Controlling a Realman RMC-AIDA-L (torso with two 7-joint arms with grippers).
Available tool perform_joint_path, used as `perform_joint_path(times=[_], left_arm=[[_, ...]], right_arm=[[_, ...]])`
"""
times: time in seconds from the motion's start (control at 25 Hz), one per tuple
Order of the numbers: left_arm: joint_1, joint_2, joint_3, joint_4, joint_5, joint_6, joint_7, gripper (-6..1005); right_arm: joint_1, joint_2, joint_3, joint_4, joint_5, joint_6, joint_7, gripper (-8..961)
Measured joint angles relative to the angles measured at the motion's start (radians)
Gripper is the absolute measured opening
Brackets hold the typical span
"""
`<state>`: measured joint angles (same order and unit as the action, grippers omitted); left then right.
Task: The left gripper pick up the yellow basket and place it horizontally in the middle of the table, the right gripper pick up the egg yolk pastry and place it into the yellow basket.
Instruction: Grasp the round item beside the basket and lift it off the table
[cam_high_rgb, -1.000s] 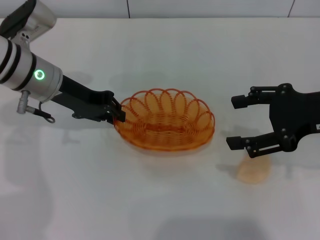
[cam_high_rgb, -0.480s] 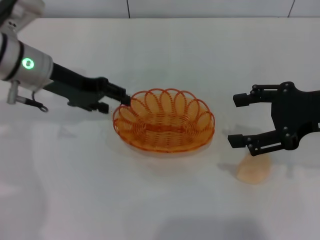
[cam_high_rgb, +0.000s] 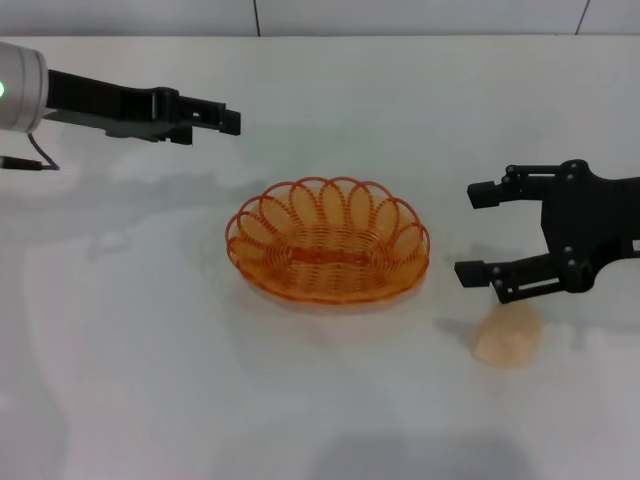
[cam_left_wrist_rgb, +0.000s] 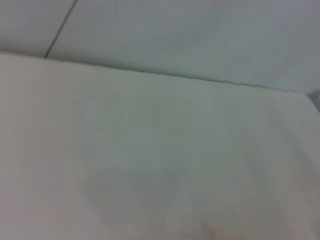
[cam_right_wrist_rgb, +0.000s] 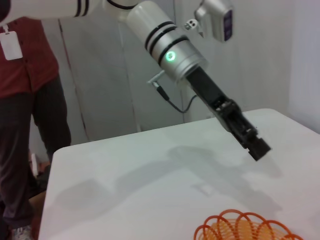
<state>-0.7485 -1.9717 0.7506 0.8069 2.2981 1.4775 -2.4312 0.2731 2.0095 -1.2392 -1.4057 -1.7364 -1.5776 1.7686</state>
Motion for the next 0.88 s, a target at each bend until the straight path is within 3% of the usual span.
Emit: perform_joint_path(times=[0.28, 0.52, 0.88], left_arm=[[0.002, 0.008, 0.014, 0.051, 0.02, 0.099, 0.262, 894], [0.015, 0.007, 0.068, 0.182, 0.029, 0.286, 0.437, 893], [0.05, 0.0, 0.181, 0.261, 0.026, 0.367, 0.506, 894]], right_arm=[[0.009, 0.0, -0.006, 0.029, -0.01, 0.036, 0.006, 848], [0.025, 0.0, -0.006, 0.041, -0.06, 0.049, 0.052, 847], [0.074, 0.001, -0.021, 0.007, -0.243, 0.048, 0.215, 846]])
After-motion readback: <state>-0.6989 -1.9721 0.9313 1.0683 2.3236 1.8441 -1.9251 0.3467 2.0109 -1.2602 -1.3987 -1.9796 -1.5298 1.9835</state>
